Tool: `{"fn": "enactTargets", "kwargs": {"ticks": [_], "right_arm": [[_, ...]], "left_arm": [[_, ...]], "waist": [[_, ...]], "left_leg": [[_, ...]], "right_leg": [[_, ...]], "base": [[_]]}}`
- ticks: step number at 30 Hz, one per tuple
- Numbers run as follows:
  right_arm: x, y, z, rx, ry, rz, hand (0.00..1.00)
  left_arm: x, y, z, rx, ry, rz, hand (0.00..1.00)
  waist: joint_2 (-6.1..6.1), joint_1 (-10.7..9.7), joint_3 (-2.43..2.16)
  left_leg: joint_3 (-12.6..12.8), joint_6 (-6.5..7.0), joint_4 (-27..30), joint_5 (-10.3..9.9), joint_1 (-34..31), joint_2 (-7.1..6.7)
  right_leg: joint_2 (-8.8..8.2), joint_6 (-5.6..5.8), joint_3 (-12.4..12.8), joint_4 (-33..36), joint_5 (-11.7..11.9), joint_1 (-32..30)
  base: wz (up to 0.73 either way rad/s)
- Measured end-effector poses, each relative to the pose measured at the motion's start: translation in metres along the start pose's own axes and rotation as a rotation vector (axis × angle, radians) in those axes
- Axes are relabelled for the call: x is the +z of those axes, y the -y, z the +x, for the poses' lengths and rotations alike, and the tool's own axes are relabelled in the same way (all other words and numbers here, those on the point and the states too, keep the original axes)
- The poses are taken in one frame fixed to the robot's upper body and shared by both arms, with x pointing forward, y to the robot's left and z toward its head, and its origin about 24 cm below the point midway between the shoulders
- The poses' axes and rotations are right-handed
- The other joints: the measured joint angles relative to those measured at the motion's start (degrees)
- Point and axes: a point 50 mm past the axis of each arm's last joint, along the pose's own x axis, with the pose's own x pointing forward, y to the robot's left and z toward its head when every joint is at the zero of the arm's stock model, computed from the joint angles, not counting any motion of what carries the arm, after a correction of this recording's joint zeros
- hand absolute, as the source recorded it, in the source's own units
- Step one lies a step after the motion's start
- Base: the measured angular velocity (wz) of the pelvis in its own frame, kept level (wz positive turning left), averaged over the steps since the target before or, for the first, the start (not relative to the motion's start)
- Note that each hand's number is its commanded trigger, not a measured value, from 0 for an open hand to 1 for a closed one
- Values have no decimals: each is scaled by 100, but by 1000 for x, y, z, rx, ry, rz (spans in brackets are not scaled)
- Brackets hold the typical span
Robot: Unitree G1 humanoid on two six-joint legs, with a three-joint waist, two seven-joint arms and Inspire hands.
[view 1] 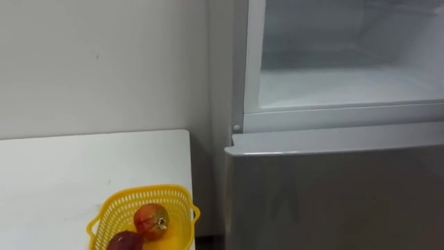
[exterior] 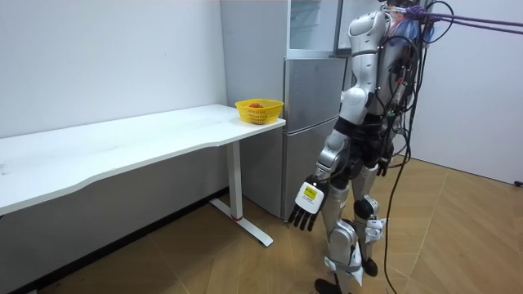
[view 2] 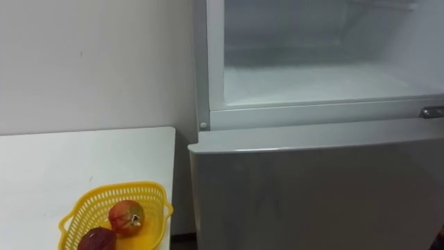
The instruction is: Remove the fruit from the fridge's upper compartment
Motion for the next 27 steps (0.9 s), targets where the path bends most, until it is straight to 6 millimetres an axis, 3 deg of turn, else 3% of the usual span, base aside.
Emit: {"fn": "enactTargets", "kwargs": {"ticks": [4,8,12,15,21,24,27], "right_arm": [[-12,6,-1,-22,-59,224,0],[-24,13,-1,-47,-110,554,0],[-25,17,-2,-46,-124,981,0],[-22,21,-2,-36,-102,1205,0],[1,24,0,24,-22,1631,0],[12,30,0,42,32,1736,0],[44,42,-4,107,171,1789,0]], "left_arm": [[-3,-1,0,4,-22,-12,0],[-5,-7,0,25,-29,-52,0],[-11,-14,-2,54,-41,-106,0],[-15,-17,-2,63,-50,-140,0],[-12,-18,-2,57,-42,-175,0],[-12,-19,-2,56,-41,-180,0],[-14,-20,-2,57,-45,-173,0]], "waist": [[14,-15,4],[42,-83,2],[16,-196,-6],[3,-249,-14],[-24,-325,-41],[-34,-330,-46],[-32,-334,-44]], "left_leg": [[-11,0,34,0,3,3],[-39,0,36,-1,10,9],[-63,-1,33,-2,11,14],[-74,-2,34,-3,7,13],[-68,-2,45,-2,-1,15],[-54,-2,56,-2,2,14],[13,-1,59,-1,1,16]], "right_leg": [[-2,-1,-20,-2,-1,34],[1,-4,-35,13,0,49],[2,-18,-56,18,-11,12],[3,-19,-64,17,-12,14],[9,-20,-57,20,-11,6],[6,-20,-57,20,-11,2],[4,-24,13,25,-14,-59]], "base": [[4],[2],[0],[0],[0],[0],[-10]]}}
